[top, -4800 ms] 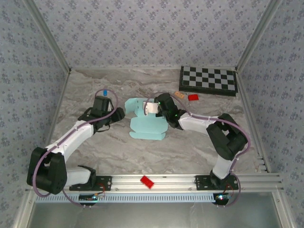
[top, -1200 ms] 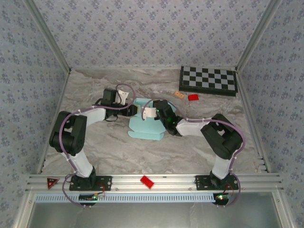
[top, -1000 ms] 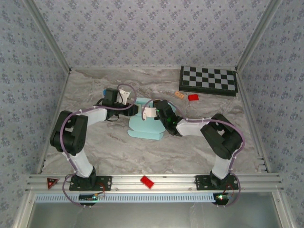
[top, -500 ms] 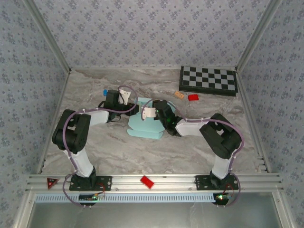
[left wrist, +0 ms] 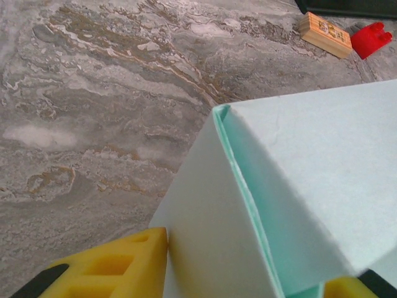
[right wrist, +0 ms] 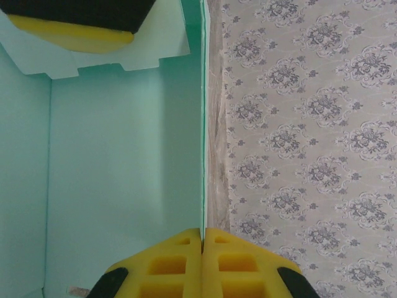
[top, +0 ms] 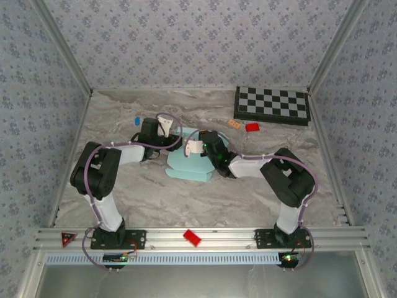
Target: Fold the paper box
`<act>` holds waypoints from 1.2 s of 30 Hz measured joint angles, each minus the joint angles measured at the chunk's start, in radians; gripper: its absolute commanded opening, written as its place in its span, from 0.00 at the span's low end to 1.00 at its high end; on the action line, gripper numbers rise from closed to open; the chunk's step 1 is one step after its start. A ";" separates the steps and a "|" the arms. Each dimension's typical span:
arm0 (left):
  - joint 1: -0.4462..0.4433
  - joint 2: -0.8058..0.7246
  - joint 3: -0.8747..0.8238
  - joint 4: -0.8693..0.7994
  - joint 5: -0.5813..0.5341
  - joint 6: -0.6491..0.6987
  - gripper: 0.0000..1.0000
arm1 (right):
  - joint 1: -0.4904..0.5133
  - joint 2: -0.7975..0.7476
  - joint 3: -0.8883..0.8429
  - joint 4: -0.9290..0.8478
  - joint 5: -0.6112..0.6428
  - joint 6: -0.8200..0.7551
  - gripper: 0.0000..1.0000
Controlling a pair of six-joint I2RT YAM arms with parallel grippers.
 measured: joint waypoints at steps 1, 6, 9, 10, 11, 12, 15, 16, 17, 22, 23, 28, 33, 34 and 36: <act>0.000 0.002 0.000 0.003 -0.001 0.000 0.37 | 0.000 0.001 0.000 0.000 0.000 0.000 0.00; -0.010 0.003 0.000 0.011 -0.019 0.012 0.35 | 0.000 0.006 0.006 0.000 0.006 0.000 0.00; -0.017 0.011 0.000 0.021 -0.042 0.027 0.30 | 0.000 0.012 0.013 -0.002 0.015 0.000 0.00; -0.018 0.014 0.000 0.028 -0.048 0.033 0.29 | 0.000 0.013 0.014 -0.002 0.019 0.000 0.00; -0.018 0.018 0.000 0.033 -0.052 0.035 0.28 | 0.000 0.013 0.015 -0.002 0.020 0.000 0.00; -0.018 0.020 0.000 0.039 -0.055 0.039 0.27 | 0.000 0.014 0.016 -0.002 0.023 0.000 0.00; -0.022 0.021 0.000 0.047 -0.071 0.045 0.26 | 0.000 0.016 0.020 -0.002 0.024 0.000 0.00; -0.023 0.021 0.000 0.047 -0.076 0.047 0.25 | 0.000 0.017 0.020 -0.002 0.024 0.000 0.00; -0.024 0.021 0.000 0.049 -0.079 0.050 0.24 | 0.000 0.017 0.021 -0.002 0.024 0.000 0.00; -0.029 0.021 0.000 0.053 -0.103 0.071 0.15 | 0.001 0.019 0.031 -0.002 0.024 0.000 0.00; -0.031 0.021 0.000 0.053 -0.111 0.076 0.14 | 0.002 0.019 0.034 -0.002 0.024 0.000 0.00; -0.043 0.021 0.000 0.053 -0.158 0.099 0.10 | 0.006 0.019 0.044 -0.003 0.024 0.000 0.00; -0.058 0.021 0.003 0.052 -0.199 0.113 0.08 | 0.006 0.019 0.045 -0.010 0.031 0.000 0.00; -0.061 0.020 0.003 0.050 -0.206 0.115 0.08 | 0.006 0.019 0.045 -0.010 0.033 0.000 0.00; -0.065 0.019 0.006 0.045 -0.217 0.119 0.08 | 0.006 0.019 0.045 -0.012 0.036 0.000 0.04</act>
